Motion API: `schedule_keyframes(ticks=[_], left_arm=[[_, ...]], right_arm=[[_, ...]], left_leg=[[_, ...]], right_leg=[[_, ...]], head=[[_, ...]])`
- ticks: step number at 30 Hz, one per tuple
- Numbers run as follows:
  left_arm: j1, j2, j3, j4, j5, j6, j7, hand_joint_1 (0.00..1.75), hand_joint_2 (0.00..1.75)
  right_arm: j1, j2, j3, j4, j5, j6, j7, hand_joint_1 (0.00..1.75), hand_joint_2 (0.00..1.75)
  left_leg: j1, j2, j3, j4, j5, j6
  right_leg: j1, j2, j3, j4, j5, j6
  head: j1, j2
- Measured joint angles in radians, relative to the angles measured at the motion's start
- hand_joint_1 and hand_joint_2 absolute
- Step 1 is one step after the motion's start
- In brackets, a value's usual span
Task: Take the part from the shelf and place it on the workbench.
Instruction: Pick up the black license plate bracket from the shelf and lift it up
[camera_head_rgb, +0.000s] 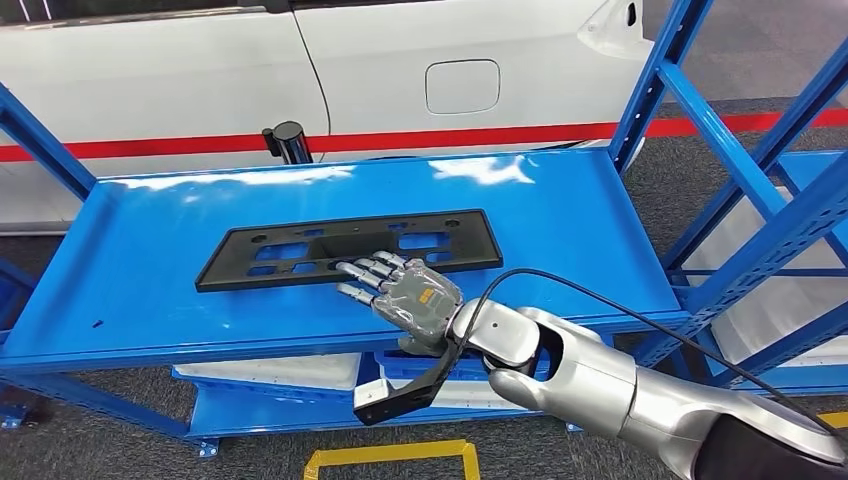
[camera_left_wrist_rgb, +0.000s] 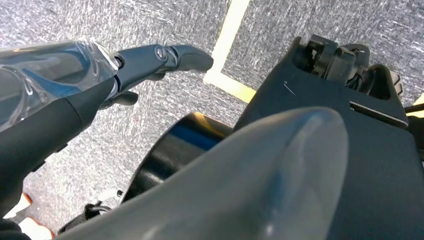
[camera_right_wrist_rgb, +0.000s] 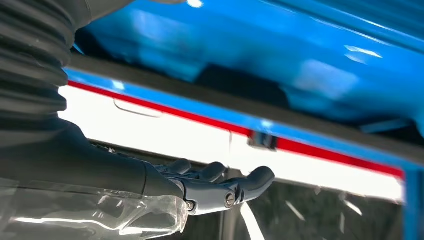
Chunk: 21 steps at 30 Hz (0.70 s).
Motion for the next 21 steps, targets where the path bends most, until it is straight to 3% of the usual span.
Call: schedule_keyframes(ticks=[2,5,6,7,8,10,12,15,17,18,21], left_arm=[[-0.001,0.0,-0.001,0.0,-0.004,-0.004,0.001,0.0,0.0],[-0.007,-0.001,-0.003,0.0,-0.007,-0.007,0.002,0.0,0.0],[-0.008,-0.001,-0.004,0.0,-0.007,-0.008,0.003,0.0,0.0],[-0.009,-0.001,-0.005,0.0,-0.008,-0.008,0.004,0.0,0.0],[-0.009,-0.001,-0.006,0.0,-0.009,-0.008,0.006,0.0,0.0],[-0.01,-0.001,-0.008,0.0,-0.012,-0.009,0.007,0.0,0.0],[-0.014,-0.001,-0.011,0.0,-0.014,-0.009,0.008,0.0,0.0],[-0.014,-0.001,-0.015,0.0,-0.017,-0.01,0.01,0.0,0.0],[-0.014,-0.002,-0.016,0.0,-0.019,-0.011,0.01,0.0,0.0],[-0.015,-0.002,-0.016,0.0,-0.02,-0.011,0.01,0.0,0.0],[-0.015,-0.004,-0.016,0.0,-0.021,-0.013,0.011,0.0,0.0]], right_arm=[[-0.022,0.016,0.009,0.036,-0.018,0.02,0.007,0.0,1.75],[-0.059,0.044,0.023,0.112,-0.045,0.043,0.019,0.0,1.75],[-0.067,0.053,0.029,0.141,-0.052,0.046,0.025,0.0,1.75],[-0.074,0.06,0.034,0.168,-0.057,0.047,0.03,0.0,1.75],[-0.082,0.068,0.04,0.195,-0.061,0.048,0.036,0.0,1.75],[-0.102,0.084,0.05,0.242,-0.065,0.051,0.046,0.0,1.75],[-0.122,0.097,0.058,0.285,-0.072,0.056,0.057,0.0,1.75],[-0.146,0.116,0.066,0.347,-0.087,0.061,0.082,0.0,1.75],[-0.16,0.123,0.071,0.381,-0.093,0.063,0.097,0.0,1.75],[-0.165,0.126,0.074,0.399,-0.095,0.063,0.104,0.0,1.75],[-0.173,0.135,0.079,0.449,-0.1,0.058,0.125,0.0,1.75]], left_leg=[[0.004,0.001,-0.015,0.034,-0.023,-0.009],[0.007,0.002,-0.109,0.232,-0.111,-0.021],[0.007,0.002,-0.141,0.294,-0.13,-0.022],[0.007,0.002,-0.156,0.318,-0.129,-0.021],[0.007,0.002,-0.151,0.299,-0.11,-0.018],[0.004,0.001,-0.089,0.16,-0.04,-0.006],[-0.002,0.002,-0.03,0.036,0.005,0.003],[-0.008,0.002,-0.015,0.003,0.011,0.008],[-0.003,0.003,-0.008,-0.007,0.017,0.017],[0.0,0.003,-0.004,-0.013,0.02,0.022],[-0.001,0.003,-0.001,-0.015,0.021,0.028]], right_leg=[[-0.001,-0.001,0.0,-0.002,0.003,-0.012],[-0.001,-0.003,-0.001,-0.003,0.004,-0.021],[0.0,-0.003,-0.001,-0.003,0.004,-0.022],[0.002,-0.003,-0.001,-0.003,0.004,-0.022],[0.003,-0.003,0.0,-0.003,0.003,-0.022],[0.004,0.0,0.001,-0.003,0.003,-0.022],[0.007,0.002,0.001,-0.002,0.002,-0.018],[0.008,0.002,0.001,-0.005,0.003,-0.005],[0.008,0.001,-0.002,0.012,-0.014,0.004],[0.008,0.001,-0.018,0.049,-0.038,0.008],[0.008,0.0,-0.111,0.25,-0.129,0.013]], head=[[0.0,0.0],[-0.001,0.0],[-0.001,0.0],[-0.001,0.0],[-0.001,0.0],[-0.001,0.0],[-0.001,0.0],[0.0,0.0],[0.001,0.0],[0.002,0.0],[0.004,0.0]])
